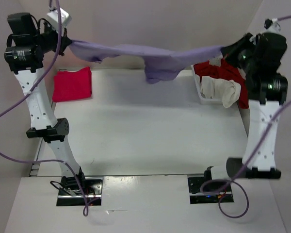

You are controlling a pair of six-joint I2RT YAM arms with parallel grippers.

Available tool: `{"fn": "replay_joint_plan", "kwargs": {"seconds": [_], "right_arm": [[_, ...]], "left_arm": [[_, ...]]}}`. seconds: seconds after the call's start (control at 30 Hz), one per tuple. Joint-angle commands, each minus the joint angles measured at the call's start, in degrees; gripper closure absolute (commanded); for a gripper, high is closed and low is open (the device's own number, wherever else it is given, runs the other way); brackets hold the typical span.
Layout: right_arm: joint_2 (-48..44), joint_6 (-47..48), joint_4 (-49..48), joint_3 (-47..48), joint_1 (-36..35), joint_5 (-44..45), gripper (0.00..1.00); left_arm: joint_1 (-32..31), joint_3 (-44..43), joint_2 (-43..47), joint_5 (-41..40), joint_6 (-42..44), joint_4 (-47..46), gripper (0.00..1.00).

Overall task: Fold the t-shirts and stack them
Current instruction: Flatten out the tshirt

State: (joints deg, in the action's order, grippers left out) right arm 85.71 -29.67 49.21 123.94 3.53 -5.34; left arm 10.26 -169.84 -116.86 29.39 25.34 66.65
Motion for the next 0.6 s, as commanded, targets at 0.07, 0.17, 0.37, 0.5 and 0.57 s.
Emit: {"fn": "replay_joint_plan", "kwargs": {"seconds": [0.07, 0.17, 0.37, 0.5, 0.57], "right_arm": [[-8.6, 1.3, -2.3, -29.2, -0.8, -4.1, 1.00], [-14.9, -0.3, -2.9, -43.6, -1.5, -5.1, 1.00], [-24.4, -3.1, 2.2, -62.8, -3.3, -7.0, 1.00], [-28.0, -5.1, 7.5, -70.3, -5.7, -7.0, 1.00], [-28.6, -5.1, 9.0, -71.0, -5.7, -7.0, 1.00]], "left_arm": [[0.3, 33.3, 4.1, 4.8, 11.9, 2.9, 1.00], [-1.6, 62.4, 16.4, -1.1, 15.3, -7.8, 1.00], [-3.4, 93.6, 30.1, -11.6, 18.5, -11.5, 1.00], [-3.4, 106.7, 32.7, -18.6, 18.5, -10.9, 1.00], [-3.4, 112.1, 33.4, -21.6, 17.9, -10.9, 1.00]]}}
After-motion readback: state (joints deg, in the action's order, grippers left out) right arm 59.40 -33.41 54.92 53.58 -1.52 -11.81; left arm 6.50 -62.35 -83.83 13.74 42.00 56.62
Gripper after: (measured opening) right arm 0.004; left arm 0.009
